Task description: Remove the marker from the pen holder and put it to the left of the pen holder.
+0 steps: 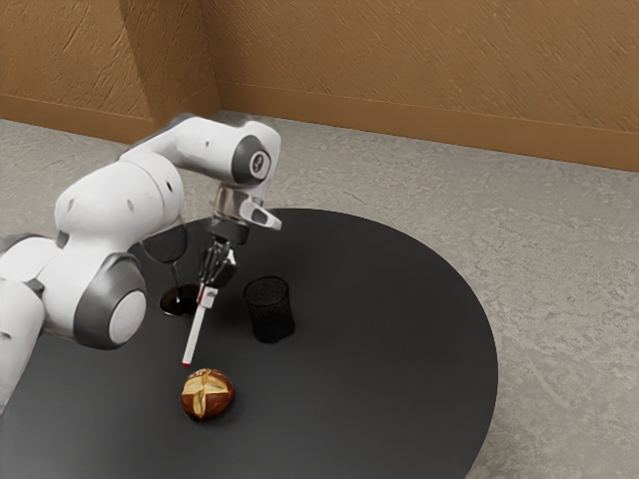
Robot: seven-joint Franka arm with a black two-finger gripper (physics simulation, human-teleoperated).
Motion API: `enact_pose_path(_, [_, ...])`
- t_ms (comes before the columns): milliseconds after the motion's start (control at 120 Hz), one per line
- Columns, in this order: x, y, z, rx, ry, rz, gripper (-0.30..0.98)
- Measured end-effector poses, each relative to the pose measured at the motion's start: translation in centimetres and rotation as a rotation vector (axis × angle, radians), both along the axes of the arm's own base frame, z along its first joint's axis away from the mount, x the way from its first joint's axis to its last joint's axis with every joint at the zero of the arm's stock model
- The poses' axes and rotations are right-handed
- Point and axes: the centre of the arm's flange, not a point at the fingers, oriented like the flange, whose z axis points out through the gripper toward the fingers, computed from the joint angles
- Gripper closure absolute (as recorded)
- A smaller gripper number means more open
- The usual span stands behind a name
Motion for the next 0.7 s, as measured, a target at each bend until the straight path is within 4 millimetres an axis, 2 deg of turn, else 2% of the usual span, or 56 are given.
enact_pose_path(100, [0.2,-0.4,-1.2,0.01,-0.005,-0.003,0.76])
enact_pose_path(317, [0.4,-1.0,-1.1,0.023,-0.024,0.016,0.31])
enact_pose_path(367, [0.5,-1.0,0.3,0.027,-0.043,0.022,0.25])
enact_pose_path(433, [0.1,-2.1,4.0,0.029,-0.076,0.016,0.18])
enact_pose_path(517, [-1.3,-4.7,11.7,0.03,-0.151,-0.016,0.12])
enact_pose_path(567, [-3.5,-5.3,17.4,0.016,-0.208,-0.022,0.1])
enact_pose_path(625, [-7.2,-6.2,23.7,-0.023,-0.308,-0.051,0.07])
enact_pose_path(700, [-10.9,-7.1,30.2,-0.058,-0.456,-0.11,0.05])
